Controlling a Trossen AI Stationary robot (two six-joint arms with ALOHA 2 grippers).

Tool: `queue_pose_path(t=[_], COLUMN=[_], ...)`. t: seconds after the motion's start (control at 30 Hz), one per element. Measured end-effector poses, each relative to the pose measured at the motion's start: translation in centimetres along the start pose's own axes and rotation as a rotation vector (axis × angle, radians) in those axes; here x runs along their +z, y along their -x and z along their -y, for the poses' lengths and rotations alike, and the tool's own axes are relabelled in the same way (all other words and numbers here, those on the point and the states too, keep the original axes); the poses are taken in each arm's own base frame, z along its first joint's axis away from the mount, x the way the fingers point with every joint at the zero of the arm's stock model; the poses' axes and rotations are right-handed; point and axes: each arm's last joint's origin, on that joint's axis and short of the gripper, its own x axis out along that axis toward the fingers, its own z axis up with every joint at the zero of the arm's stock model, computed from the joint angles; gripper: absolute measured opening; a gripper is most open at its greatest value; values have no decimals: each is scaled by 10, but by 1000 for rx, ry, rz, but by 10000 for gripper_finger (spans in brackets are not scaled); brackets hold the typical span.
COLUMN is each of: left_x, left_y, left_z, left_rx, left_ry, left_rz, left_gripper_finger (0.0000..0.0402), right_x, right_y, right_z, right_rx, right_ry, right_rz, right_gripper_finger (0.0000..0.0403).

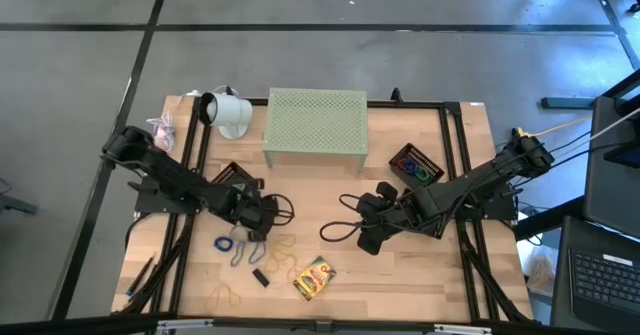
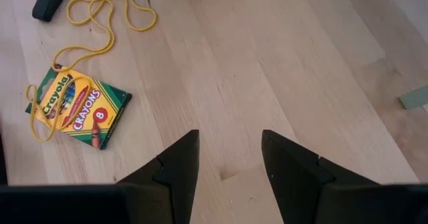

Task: Pick & Place Office Desk Supplies
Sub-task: Put the black rubber band into the bottom right black bin

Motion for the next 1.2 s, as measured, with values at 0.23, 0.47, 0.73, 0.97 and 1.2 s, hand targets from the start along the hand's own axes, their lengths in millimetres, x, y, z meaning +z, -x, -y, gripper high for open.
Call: queue_pose_path(t=[0.23, 0.47, 0.73, 0.97, 1.2], left_x=[29, 53, 78, 90, 101], left_y=[21, 43, 76, 101, 114], left_z=[11, 25, 38, 45, 47], left_rx=[-80, -138, -119, -44, 11], left_ry=[-47, -128, -185, -223, -258], left_rz=[204, 408, 589, 696, 850], left_gripper_finger=[3, 3, 3, 3, 3], right_x=[1, 11, 27, 31, 41], right_y=[0, 0, 9, 13, 17], right_z=[1, -10, -38, -45, -48], right_rx=[-37, 47, 213, 219, 215], right_ry=[0, 117, 510, 673, 715], right_rz=[37, 141, 418, 520, 644], right_gripper_finger=[165, 165, 165, 165, 165])
